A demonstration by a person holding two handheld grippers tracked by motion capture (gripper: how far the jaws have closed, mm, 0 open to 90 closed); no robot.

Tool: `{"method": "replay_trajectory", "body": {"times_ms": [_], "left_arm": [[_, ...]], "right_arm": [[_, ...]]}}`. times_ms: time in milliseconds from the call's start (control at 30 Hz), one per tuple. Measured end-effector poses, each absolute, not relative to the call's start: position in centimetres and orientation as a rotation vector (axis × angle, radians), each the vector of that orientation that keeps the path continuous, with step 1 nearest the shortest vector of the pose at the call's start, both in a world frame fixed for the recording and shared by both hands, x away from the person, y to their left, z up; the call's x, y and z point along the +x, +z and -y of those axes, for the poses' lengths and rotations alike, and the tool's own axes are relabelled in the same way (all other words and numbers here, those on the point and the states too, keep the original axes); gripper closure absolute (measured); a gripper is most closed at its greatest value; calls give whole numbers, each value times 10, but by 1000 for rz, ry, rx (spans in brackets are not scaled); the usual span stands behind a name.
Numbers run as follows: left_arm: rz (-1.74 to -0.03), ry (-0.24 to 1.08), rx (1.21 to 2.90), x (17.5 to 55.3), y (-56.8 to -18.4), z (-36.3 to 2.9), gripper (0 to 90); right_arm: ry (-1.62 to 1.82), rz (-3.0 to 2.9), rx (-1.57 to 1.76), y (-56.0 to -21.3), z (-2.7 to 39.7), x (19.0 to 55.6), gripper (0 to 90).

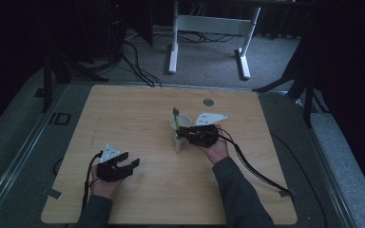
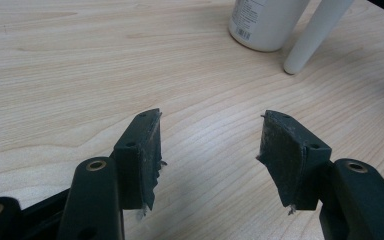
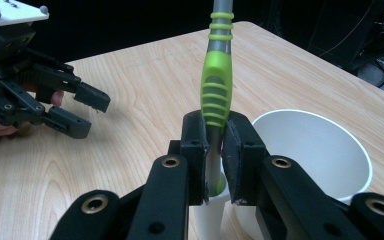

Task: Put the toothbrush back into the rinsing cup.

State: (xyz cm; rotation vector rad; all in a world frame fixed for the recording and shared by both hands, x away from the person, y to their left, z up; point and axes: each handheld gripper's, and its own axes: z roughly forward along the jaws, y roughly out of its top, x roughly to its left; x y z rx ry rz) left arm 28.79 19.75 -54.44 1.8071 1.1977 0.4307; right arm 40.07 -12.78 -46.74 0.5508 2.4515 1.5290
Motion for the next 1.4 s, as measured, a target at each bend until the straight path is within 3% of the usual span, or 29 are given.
{"method": "replay_trajectory", "body": {"times_ms": [1067, 1133, 1233, 1400], "left_arm": [[-1198, 426, 1811, 288, -545, -198, 425], [-1197, 428, 1813, 288, -545, -198, 425], [-1197, 429, 1811, 288, -544, -198, 425], [-1197, 427, 1812, 288, -545, -197, 425]], "right_arm": [[1393, -2521, 521, -475, 124, 394, 758], [1392, -2528, 519, -475, 124, 393, 712], [1400, -2526, 525, -475, 123, 392, 556], [1384, -2507, 516, -474, 123, 389, 474]]}}
